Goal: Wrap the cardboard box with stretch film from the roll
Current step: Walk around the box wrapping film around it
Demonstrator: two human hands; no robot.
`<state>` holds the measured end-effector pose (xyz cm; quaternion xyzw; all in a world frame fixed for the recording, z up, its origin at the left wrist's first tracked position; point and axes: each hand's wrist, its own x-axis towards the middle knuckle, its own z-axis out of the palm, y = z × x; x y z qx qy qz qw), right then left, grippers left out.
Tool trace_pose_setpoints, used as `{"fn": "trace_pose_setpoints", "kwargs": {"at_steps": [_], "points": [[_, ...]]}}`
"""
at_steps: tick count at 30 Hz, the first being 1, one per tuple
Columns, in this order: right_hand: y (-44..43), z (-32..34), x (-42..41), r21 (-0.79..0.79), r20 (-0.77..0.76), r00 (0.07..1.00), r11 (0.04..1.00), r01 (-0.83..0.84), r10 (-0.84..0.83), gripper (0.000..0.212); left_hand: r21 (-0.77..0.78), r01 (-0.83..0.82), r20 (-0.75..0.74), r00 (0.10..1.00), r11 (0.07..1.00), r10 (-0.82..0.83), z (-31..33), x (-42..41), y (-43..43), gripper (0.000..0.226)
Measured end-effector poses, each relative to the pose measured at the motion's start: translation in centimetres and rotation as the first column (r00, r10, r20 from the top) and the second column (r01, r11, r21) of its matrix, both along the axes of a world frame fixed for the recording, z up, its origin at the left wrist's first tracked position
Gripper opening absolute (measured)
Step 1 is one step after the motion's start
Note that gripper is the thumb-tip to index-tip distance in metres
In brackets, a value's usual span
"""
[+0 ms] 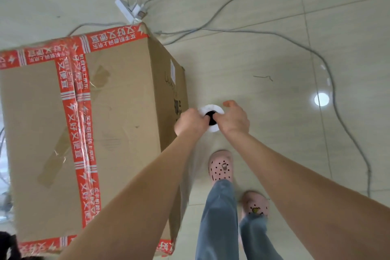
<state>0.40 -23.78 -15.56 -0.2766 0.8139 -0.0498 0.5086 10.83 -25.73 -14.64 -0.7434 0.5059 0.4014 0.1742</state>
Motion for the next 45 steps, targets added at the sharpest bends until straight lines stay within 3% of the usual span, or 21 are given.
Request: {"fn": "trace_pose_setpoints", "kwargs": {"at_steps": [3, 5, 8, 10, 13, 15, 18, 20, 22, 24, 27, 31, 33, 35, 40, 43, 45], "points": [[-0.6, -0.3, 0.4, 0.227, 0.235, 0.905, 0.925, 0.304, -0.355, 0.051, 0.053, 0.06, 0.026, 0.998, 0.997, -0.062, -0.2, -0.1, -0.7, 0.031], [-0.8, -0.7, 0.4, 0.254, 0.283, 0.867, 0.903, 0.346, -0.411, 0.043, 0.041, 0.16, 0.022, 0.987, 0.986, -0.161, -0.3, -0.3, -1.3, 0.031], [-1.8, -1.0, 0.0, 0.137, 0.199, 0.962, 0.977, 0.163, -0.188, 0.032, -0.024, 0.336, -0.035, 0.941, 0.942, -0.337, -0.7, -0.8, -3.2, 0.041], [-2.8, -0.6, -0.5, 0.056, 0.12, 0.993, 0.998, -0.026, 0.019, 0.027, -0.034, 0.398, -0.026, 0.917, 0.917, -0.399, -0.9, -1.3, -4.4, 0.033], [-4.0, 0.0, -1.2, -0.016, -0.014, 0.977, 0.977, -0.211, 0.211, 0.031, -0.051, 0.327, -0.012, 0.945, 0.944, -0.328, -1.0, -1.9, -5.7, 0.01], [-4.4, 0.3, -1.6, -0.072, -0.105, 0.972, 0.973, -0.218, 0.21, 0.034, -0.069, 0.244, -0.041, 0.968, 0.967, -0.247, -1.2, -2.0, -6.1, 0.008], [-4.8, 0.2, -1.2, -0.109, -0.1, 0.993, 0.991, -0.076, 0.066, 0.037, -0.071, 0.051, -0.063, 0.996, 0.996, -0.056, -1.0, -1.6, -6.5, 0.017], [-5.2, -0.2, -0.3, -0.012, 0.075, 0.988, 0.991, 0.135, -0.133, 0.047, -0.051, 0.012, -0.036, 0.999, 0.999, -0.014, -0.8, -0.9, -6.9, 0.023], [-5.8, -0.2, 0.6, 0.151, 0.274, 0.872, 0.914, 0.377, -0.405, 0.045, 0.026, 0.047, -0.022, 0.999, 0.999, -0.046, -0.5, -0.5, -7.3, 0.025], [-6.2, -0.1, 0.8, 0.198, 0.32, 0.815, 0.875, 0.441, -0.483, 0.044, 0.095, 0.123, -0.029, 0.992, 0.988, -0.121, -0.2, -0.3, -7.7, 0.026], [-6.3, -0.3, 0.6, 0.168, 0.274, 0.866, 0.907, 0.385, -0.419, 0.044, 0.064, 0.281, -0.032, 0.96, 0.957, -0.28, 0.2, -0.7, -8.1, 0.026], [-7.1, -0.7, 0.0, 0.125, 0.198, 0.962, 0.978, 0.167, -0.19, 0.033, -0.002, 0.454, -0.044, 0.89, 0.891, -0.453, 0.0, -1.8, -9.3, 0.048], [-7.8, -0.7, -0.7, 0.088, 0.168, 0.982, 0.994, 0.067, -0.081, 0.026, 0.011, 0.492, -0.003, 0.871, 0.87, -0.492, -0.2, -2.5, -9.9, 0.039], [-8.8, -0.7, -1.5, 0.042, 0.101, 0.994, 0.998, -0.053, 0.048, 0.024, -0.006, 0.444, 0.011, 0.896, 0.896, -0.444, -0.5, -3.0, -10.6, 0.026], [-12.2, 0.0, -2.9, -0.063, -0.046, 0.981, 0.98, -0.189, 0.187, 0.032, -0.008, 0.093, -0.048, 0.994, 0.996, -0.094, -0.6, -3.4, -12.3, 0.015], [-13.6, -0.1, -3.2, -0.131, -0.065, 0.988, 0.98, -0.15, 0.142, 0.039, 0.012, -0.071, -0.025, 0.997, 0.997, 0.071, -0.9, -3.4, -12.8, 0.027], [-14.3, -0.2, -3.3, -0.072, -0.008, 0.999, 0.996, -0.051, 0.05, 0.049, 0.045, -0.176, -0.037, 0.983, 0.983, 0.178, -1.2, -3.7, -12.9, 0.032]]}}
